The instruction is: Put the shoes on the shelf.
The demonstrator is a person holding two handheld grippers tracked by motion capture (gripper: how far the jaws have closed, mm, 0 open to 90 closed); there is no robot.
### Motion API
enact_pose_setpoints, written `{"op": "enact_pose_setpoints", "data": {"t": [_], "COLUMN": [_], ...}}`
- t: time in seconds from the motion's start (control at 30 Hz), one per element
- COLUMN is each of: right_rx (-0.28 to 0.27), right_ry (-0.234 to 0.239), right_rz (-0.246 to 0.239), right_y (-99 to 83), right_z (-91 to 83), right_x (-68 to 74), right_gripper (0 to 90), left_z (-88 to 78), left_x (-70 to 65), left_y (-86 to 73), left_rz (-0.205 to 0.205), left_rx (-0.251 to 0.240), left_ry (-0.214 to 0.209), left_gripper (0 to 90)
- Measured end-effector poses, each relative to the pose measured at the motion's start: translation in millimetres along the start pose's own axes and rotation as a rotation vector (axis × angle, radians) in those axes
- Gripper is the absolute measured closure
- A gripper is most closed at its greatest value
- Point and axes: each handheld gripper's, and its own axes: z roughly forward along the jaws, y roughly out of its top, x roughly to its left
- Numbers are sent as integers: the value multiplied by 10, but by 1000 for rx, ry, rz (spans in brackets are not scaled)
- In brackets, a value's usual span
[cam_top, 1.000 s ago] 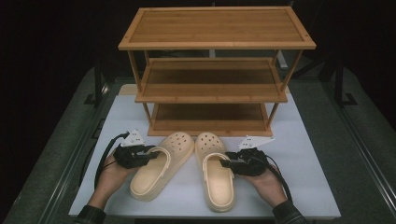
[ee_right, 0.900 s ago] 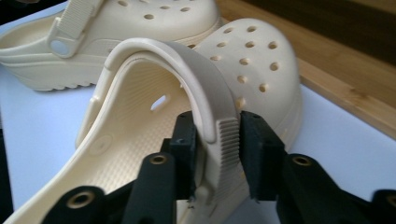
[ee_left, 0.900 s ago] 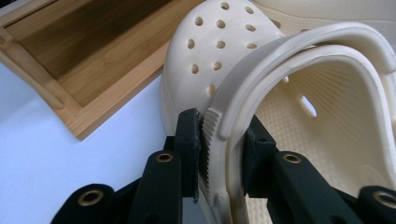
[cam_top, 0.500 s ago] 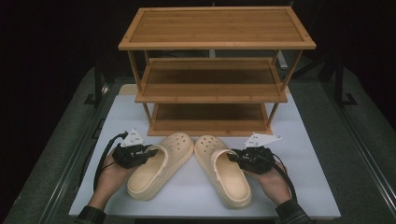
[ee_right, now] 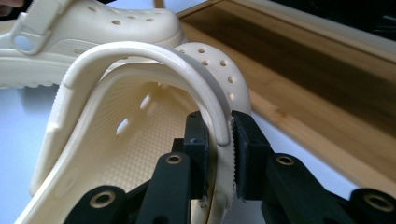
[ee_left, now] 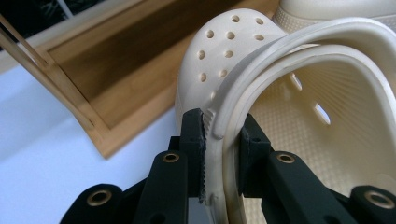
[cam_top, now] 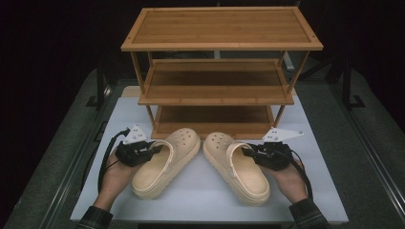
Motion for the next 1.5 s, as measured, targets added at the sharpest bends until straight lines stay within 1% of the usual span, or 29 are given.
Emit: {"op": "enact_pose_setpoints", "data": {"t": [0.1,0.23,0.3,0.4,0.47,0.5,0.53,0.6,0.63,0.67,0.73,0.8,0.93,1.0,1.07,1.23,1.33,1.43,1.47,1.5], "right_rx": [-9,-36,-40,-43,-51,-50,-46,-41,-35,-35,-39,-37,-35,-40,-45,-39,-41,-44,-45,-41], "right_ry": [-20,-65,-78,-120,-141,-146,-157,-172,-180,-192,-196,-209,-231,-240,-246,-262,-277,-277,-274,-275], "right_rz": [4,15,19,16,18,22,24,19,16,13,21,24,36,42,46,47,46,47,49,49], "right_y": [42,145,180,248,270,287,300,324,334,344,344,337,316,307,306,303,303,300,298,295], "right_z": [4,33,58,149,202,240,273,332,357,402,445,486,542,556,575,643,685,716,726,736], "right_x": [-102,-315,-379,-499,-548,-582,-598,-624,-634,-652,-674,-698,-742,-758,-772,-773,-773,-774,-773,-772], "right_gripper": [771,771,771,770,770,769,769,769,769,769,769,769,768,767,767,767,765,764,762,761], "left_z": [51,156,224,339,433,481,512,595,663,694,756,815,927,966,1011,1100,1144,1191,1198,1209], "left_x": [13,38,42,58,68,67,74,75,80,82,77,74,40,31,9,-44,-69,-107,-116,-129], "left_y": [94,216,280,367,432,456,474,510,535,545,568,595,628,628,632,654,658,654,654,655], "left_rz": [-8,-22,-33,-44,-41,-47,-41,-53,-48,-48,-59,-58,-37,-40,-53,-45,-49,-46,-44,-40], "left_rx": [-14,-23,-33,-47,-43,-50,-44,-46,-47,-49,-51,-50,-27,-27,-34,-38,-30,-27,-28,-28], "left_ry": [17,35,49,69,96,109,118,134,149,155,172,184,232,233,238,282,286,294,291,298], "left_gripper": [760,760,760,759,760,759,759,759,759,759,758,758,757,757,757,755,753,747,743,738]}}
